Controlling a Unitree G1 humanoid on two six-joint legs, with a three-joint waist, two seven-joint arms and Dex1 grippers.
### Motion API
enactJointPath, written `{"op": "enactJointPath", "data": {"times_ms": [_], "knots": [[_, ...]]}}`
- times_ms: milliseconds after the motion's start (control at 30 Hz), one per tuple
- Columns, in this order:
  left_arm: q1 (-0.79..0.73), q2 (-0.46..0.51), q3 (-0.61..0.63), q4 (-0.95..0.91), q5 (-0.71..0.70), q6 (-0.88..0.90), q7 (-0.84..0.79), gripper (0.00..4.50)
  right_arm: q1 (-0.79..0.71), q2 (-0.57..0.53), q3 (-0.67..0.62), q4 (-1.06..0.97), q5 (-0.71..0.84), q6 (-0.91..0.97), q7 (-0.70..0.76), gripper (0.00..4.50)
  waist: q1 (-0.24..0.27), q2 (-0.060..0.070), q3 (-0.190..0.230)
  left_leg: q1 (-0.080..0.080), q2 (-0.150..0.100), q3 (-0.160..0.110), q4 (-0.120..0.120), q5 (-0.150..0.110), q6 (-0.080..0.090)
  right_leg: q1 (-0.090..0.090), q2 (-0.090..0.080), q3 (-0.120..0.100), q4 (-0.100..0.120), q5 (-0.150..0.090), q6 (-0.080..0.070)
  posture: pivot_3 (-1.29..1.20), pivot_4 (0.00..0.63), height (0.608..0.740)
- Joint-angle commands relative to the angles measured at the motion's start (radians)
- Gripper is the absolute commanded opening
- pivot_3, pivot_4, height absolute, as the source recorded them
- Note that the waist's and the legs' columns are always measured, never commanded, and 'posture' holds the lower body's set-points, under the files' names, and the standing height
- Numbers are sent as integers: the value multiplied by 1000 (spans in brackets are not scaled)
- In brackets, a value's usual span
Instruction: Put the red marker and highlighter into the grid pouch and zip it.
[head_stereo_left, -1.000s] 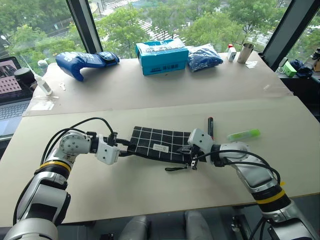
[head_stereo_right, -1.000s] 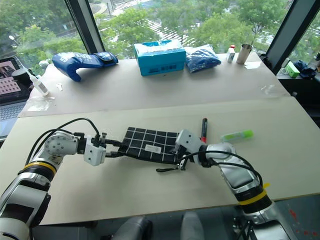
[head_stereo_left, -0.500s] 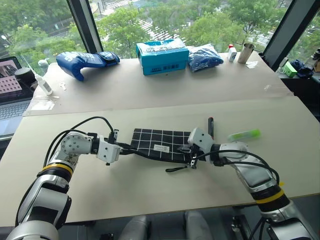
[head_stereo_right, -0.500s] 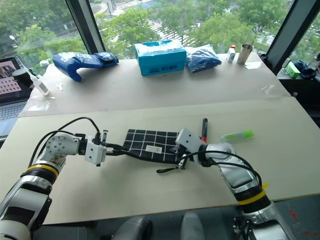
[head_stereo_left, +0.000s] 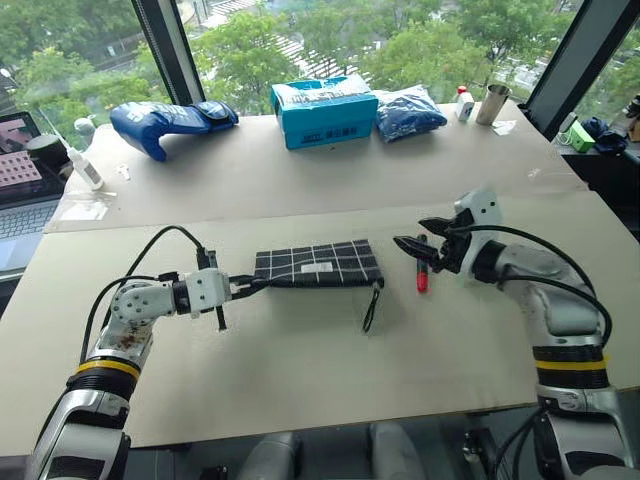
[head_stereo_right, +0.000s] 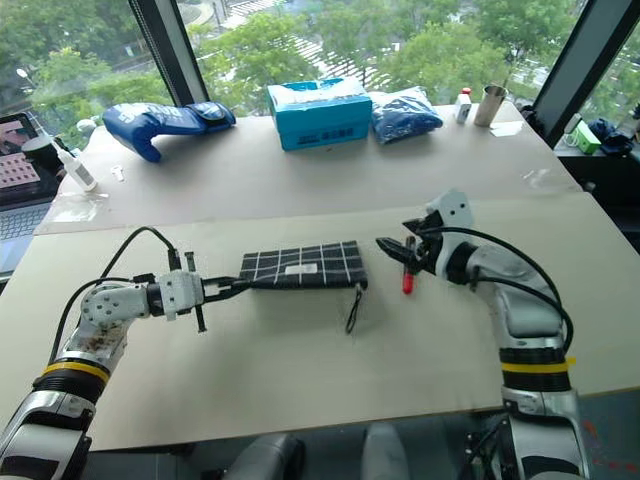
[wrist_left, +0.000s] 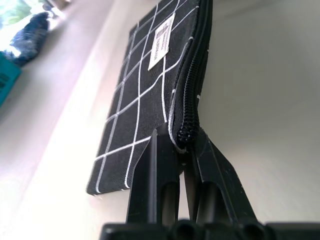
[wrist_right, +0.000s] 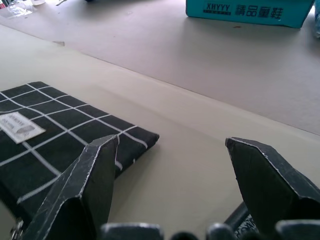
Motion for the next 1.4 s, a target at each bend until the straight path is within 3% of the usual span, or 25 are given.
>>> {"op": "enactJointPath", "data": {"times_ms": [33,367,633,767,1067,1400], "knots": [[39,-10,40,-171,-29,156,77,0,22,-26,-36,-104,75,49,20,3865,-2,0,0,0,0,0,0,0,0,0,0,0,0,0,0,0,150,740],[84,-32,42,-270,29,268,154,0,96,10,48,-162,60,59,-37,3865,3,0,0,1,0,2,0,0,0,0,0,0,-1,0,0,0,150,740],[70,-39,54,-263,53,291,196,0,91,0,-82,-134,176,66,-15,3865,5,0,0,1,0,2,0,0,-1,0,0,1,-2,0,-1,0,150,740],[63,-45,56,-264,52,303,205,0,139,-4,-80,-173,226,77,23,3865,5,0,0,1,0,3,0,0,-1,1,0,0,-2,0,-1,0,150,740],[59,-66,61,-282,46,333,220,0,234,43,109,-199,127,3,-10,3865,3,0,0,1,0,3,0,0,-1,0,0,1,-2,0,-1,0,150,740],[47,-69,63,-275,45,337,204,0,102,95,172,7,-34,-138,-74,3865,4,0,0,2,0,5,0,1,-1,0,0,0,-2,1,-1,0,150,740]]}}
